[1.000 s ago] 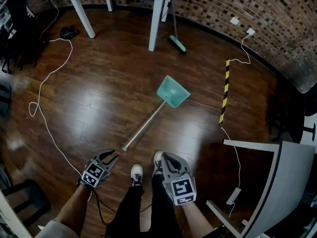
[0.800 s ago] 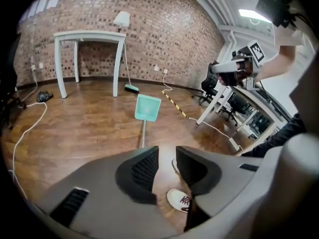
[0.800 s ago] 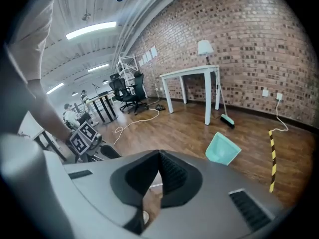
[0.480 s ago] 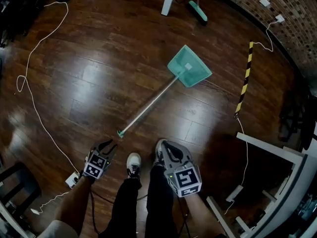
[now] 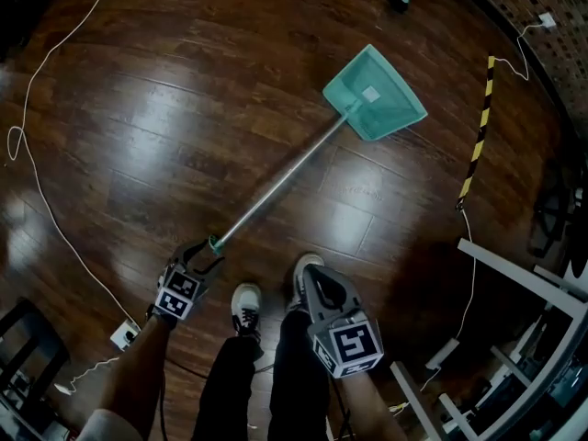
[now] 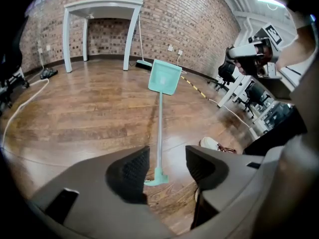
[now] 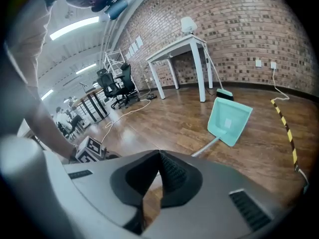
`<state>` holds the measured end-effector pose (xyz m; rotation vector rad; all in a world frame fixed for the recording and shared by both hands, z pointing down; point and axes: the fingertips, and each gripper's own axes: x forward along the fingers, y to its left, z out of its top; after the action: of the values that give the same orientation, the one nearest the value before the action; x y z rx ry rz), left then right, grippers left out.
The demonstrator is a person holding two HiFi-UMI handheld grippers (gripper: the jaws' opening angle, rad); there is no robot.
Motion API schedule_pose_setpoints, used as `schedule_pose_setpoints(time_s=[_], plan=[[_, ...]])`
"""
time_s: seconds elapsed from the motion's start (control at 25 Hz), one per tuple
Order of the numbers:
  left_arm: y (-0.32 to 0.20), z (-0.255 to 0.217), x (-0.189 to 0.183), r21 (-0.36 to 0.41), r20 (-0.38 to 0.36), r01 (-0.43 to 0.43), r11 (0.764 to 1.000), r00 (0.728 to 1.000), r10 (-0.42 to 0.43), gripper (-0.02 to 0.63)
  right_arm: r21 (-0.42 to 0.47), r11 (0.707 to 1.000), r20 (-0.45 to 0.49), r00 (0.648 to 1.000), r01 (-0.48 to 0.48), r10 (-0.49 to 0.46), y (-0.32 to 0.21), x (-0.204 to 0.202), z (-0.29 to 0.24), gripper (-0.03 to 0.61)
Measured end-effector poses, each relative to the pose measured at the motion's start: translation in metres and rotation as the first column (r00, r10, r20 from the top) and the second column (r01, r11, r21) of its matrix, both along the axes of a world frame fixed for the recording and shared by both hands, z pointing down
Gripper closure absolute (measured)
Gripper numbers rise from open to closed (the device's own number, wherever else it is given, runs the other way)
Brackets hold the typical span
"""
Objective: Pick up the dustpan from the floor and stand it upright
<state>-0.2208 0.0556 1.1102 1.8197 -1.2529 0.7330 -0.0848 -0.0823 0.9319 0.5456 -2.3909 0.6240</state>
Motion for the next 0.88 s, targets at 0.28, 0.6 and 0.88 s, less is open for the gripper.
schedule_pose_setpoints(time_s=[0.28,0.6,0.88], plan=[[0.025,0.07,0.015,-0.071,0.029,-0.114,0.991,0.993,0.116,0.344,-0.043,0.999,0.016,1.0,0.026,-0.025,0.016,0.003,0.037,0.589],[0.041,0.133,0.024,-0.13,0.144,-0.18,0.975,0.97,0.198,0.342,-0.054,0.998,0.011,1.0,0.025,-0.024,0.025,0.021,0.069,0.589],[0.034,0.131,0.019,-0.102,0.237,-0.165,0.981,0.954,0.185,0.448,-0.043,0.999,0.017,1.0,0.015,-0.014,0.03,0.024,0.058,0.589]])
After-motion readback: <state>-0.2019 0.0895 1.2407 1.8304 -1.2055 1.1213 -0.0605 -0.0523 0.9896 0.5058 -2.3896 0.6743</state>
